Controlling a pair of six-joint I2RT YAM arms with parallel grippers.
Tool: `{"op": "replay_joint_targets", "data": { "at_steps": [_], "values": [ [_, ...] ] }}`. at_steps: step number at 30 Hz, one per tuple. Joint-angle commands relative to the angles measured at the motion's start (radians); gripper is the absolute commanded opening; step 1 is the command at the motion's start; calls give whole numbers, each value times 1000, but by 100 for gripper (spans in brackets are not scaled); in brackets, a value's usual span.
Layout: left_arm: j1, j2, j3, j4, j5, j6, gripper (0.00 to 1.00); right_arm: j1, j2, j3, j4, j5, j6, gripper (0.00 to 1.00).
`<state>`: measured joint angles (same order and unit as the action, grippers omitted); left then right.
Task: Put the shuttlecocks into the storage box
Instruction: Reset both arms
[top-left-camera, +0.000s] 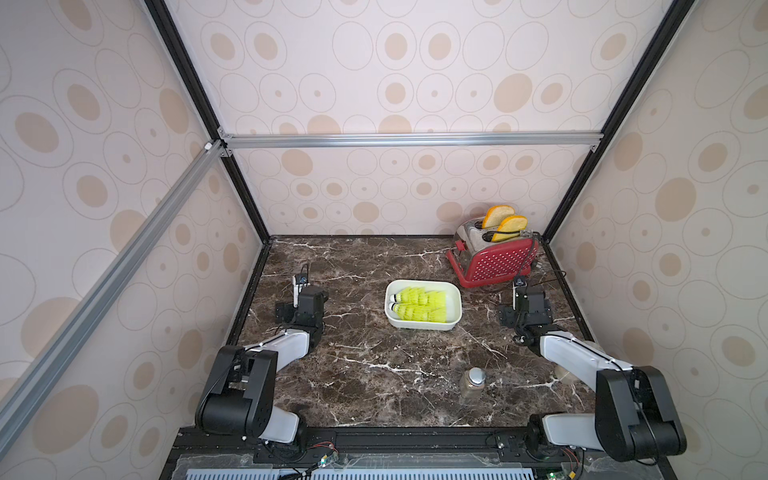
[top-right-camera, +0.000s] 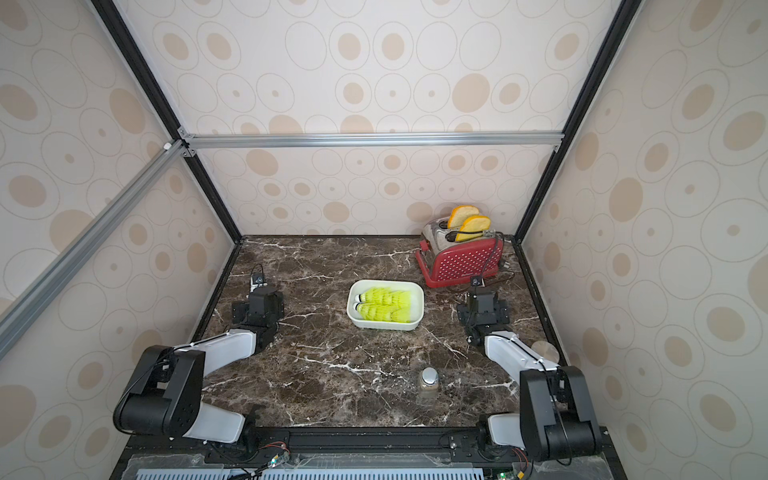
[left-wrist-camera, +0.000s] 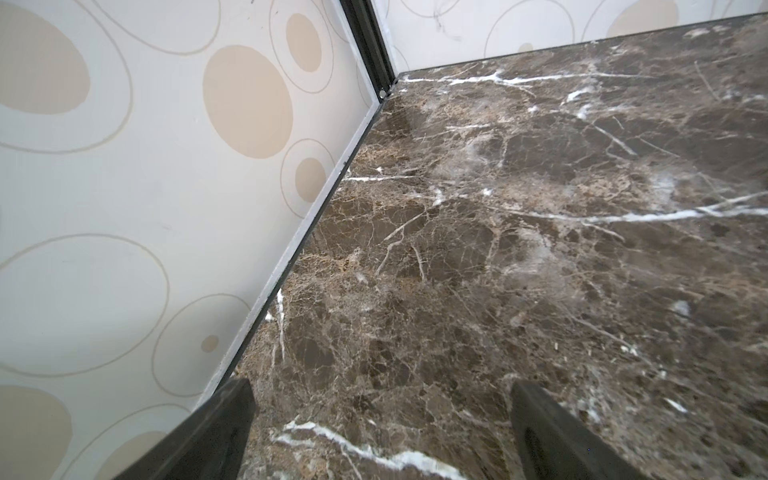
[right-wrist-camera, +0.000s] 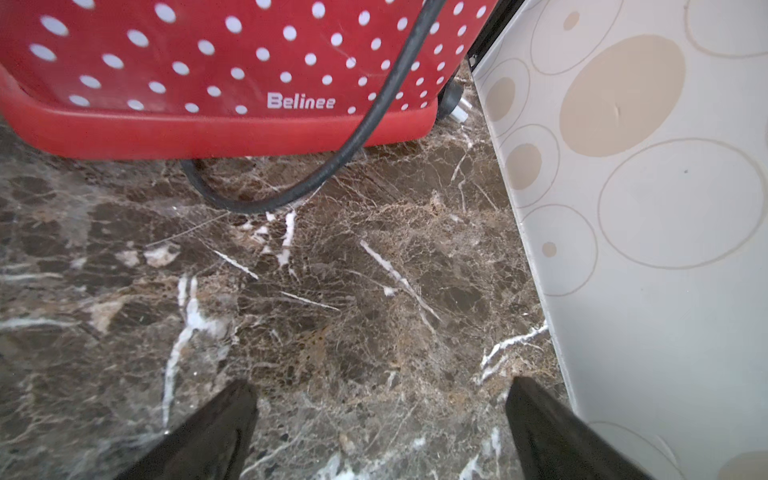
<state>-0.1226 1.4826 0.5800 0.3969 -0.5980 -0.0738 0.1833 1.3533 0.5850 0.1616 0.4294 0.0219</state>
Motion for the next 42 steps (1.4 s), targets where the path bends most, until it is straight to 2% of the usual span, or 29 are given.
{"op": "replay_joint_targets", "data": {
  "at_steps": [1,5,11,15,25,36,38,41,42],
  "values": [
    [19,29,25,110,48,38,99,-15,34,-18,96,4,-3,100],
    [33,60,-19,226,71,40,99,-45,60,-35,188,-60,-15,100],
    [43,29,-78,297,102,36,99,-94,78,-87,394,-143,-33,100],
    [44,9,-146,405,124,42,99,-106,94,-129,500,-160,-42,100],
    [52,65,-263,664,235,78,99,-119,166,-166,627,-212,-54,100],
    [52,63,-258,651,241,77,99,-119,181,-211,722,-184,-48,100],
    [55,66,-223,590,222,67,99,-119,179,-221,737,-188,-48,100],
    [116,60,-160,455,314,17,99,-119,181,-212,723,-181,-41,100],
    [126,63,-161,458,331,11,99,-119,182,-210,721,-178,-39,100]
  ]
}}
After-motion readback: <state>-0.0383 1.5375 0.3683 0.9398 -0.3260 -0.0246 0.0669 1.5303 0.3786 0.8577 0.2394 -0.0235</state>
